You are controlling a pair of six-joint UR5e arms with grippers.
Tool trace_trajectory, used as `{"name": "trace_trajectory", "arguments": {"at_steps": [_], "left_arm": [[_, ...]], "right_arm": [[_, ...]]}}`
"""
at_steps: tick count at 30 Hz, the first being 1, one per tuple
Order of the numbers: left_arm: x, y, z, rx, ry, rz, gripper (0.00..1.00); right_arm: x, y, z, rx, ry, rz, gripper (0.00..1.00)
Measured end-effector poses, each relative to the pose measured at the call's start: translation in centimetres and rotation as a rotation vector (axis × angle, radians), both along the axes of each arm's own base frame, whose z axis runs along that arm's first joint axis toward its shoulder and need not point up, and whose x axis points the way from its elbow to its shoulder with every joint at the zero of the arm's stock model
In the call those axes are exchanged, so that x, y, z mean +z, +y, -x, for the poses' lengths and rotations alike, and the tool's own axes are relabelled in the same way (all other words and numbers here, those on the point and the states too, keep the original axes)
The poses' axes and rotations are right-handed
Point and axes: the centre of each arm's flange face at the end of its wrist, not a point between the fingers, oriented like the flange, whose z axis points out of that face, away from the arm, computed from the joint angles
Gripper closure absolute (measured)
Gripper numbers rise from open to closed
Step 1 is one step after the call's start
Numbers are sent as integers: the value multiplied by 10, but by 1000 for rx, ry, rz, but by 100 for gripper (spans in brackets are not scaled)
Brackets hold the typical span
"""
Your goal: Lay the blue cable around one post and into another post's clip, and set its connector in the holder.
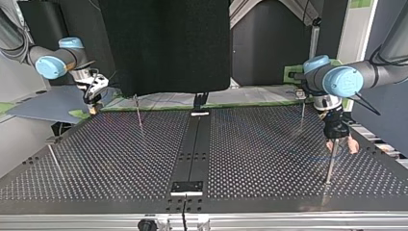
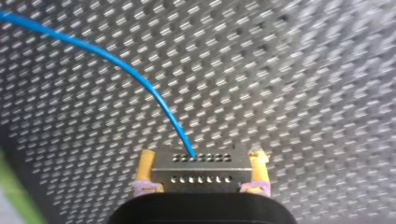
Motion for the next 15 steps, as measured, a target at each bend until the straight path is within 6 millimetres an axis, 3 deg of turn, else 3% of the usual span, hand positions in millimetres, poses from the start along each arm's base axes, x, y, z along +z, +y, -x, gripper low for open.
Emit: {"name": "trace_trajectory", "arguments": {"at_steps": [15], "left_arm": [[0, -1, 0, -1, 2, -4, 0]], "right_arm": [[87, -2, -1, 10, 16, 118, 100]]}}
